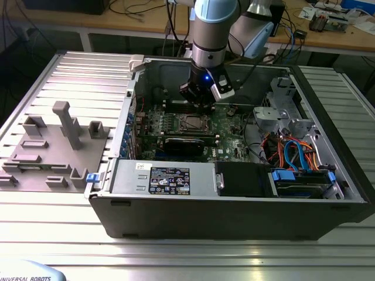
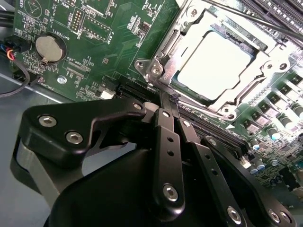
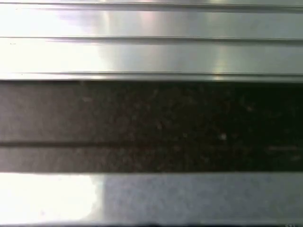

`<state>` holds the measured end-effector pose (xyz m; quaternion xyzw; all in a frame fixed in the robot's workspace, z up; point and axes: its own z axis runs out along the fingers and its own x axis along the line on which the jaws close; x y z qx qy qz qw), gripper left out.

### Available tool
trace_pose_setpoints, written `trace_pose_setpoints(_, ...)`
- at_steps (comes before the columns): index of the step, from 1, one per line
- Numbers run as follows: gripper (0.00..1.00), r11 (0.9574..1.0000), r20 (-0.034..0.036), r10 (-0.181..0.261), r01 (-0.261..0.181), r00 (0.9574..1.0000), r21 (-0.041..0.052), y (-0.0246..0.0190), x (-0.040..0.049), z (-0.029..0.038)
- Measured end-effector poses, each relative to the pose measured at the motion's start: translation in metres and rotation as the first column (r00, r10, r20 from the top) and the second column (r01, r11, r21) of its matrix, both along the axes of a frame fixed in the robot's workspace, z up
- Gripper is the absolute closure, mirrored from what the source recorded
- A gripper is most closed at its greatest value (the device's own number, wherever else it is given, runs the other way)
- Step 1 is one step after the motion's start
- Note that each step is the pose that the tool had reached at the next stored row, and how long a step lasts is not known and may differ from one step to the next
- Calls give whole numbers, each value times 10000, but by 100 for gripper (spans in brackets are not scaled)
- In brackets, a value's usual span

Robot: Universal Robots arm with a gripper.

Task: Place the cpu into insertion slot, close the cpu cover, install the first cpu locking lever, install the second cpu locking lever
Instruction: 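Install the first cpu locking lever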

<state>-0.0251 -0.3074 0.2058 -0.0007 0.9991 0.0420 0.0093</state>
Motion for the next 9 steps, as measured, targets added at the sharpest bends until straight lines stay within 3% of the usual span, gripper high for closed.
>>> trace_pose_setpoints(5,89,10000,-3,0,0,10000,-92,-1,0,-19)
trace_pose_setpoints(9,89,10000,5,0,0,10000,-90,2,1,-33)
